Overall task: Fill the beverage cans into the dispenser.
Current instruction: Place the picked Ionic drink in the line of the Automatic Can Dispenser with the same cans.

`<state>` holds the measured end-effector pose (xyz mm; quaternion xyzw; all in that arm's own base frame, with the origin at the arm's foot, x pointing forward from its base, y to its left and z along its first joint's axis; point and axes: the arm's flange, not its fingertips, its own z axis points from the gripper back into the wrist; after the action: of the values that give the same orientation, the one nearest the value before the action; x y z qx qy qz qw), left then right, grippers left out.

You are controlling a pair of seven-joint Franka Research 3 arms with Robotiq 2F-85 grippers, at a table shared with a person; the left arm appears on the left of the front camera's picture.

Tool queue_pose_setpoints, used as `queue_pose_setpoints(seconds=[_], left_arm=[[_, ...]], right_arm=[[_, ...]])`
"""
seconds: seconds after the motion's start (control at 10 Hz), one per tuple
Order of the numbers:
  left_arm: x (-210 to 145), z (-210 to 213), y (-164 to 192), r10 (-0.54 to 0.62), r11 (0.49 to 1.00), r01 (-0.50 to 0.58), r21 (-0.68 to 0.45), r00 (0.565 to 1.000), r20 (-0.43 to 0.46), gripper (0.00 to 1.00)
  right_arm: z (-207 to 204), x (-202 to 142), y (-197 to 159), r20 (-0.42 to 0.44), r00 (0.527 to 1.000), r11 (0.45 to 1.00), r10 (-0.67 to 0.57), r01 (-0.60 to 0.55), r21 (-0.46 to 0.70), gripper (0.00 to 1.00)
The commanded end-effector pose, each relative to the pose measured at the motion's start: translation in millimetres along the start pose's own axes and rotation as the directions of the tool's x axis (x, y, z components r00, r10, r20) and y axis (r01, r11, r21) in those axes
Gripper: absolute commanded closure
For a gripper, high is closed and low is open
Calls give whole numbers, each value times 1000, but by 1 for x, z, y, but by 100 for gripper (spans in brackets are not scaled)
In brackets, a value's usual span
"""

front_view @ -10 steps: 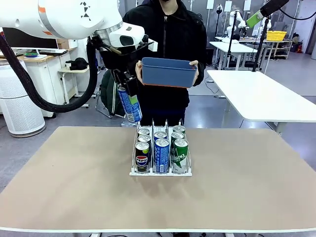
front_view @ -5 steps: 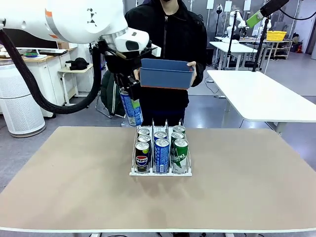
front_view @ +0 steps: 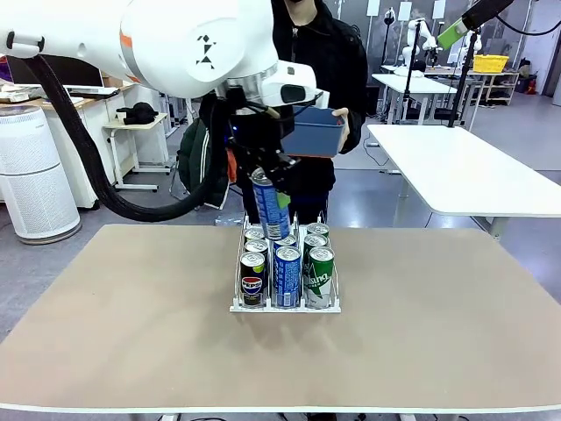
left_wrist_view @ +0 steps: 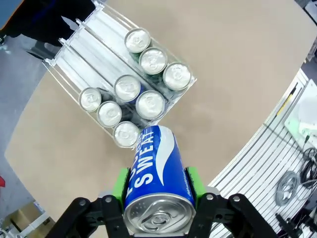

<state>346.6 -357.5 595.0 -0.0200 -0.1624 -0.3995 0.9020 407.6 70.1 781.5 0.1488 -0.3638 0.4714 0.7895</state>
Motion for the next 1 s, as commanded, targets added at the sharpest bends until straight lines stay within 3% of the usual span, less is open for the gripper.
queue_pose_setpoints(seconds=[0.0,0.3,0.5,0.6,0.9], left_arm=[[-13,-1,-17,-38,999,37,27,998,45,43],[-21,-14,-38,-184,983,184,2,983,-7,43],[-26,-39,-43,-276,961,277,-27,961,29,43],[-29,-50,-49,-285,957,285,-50,958,21,43],[-29,-87,-57,-169,983,169,-69,986,9,43]], right_arm=[[0,-2,1,-3,1000,1000,-1,1,11,0],[0,-2,1,-3,1000,1000,-1,1,11,0],[0,-2,1,-3,1000,1000,-1,1,11,0],[0,-2,1,-3,1000,1000,-1,1,11,0],[0,-2,1,-3,1000,1000,-1,1,11,0]])
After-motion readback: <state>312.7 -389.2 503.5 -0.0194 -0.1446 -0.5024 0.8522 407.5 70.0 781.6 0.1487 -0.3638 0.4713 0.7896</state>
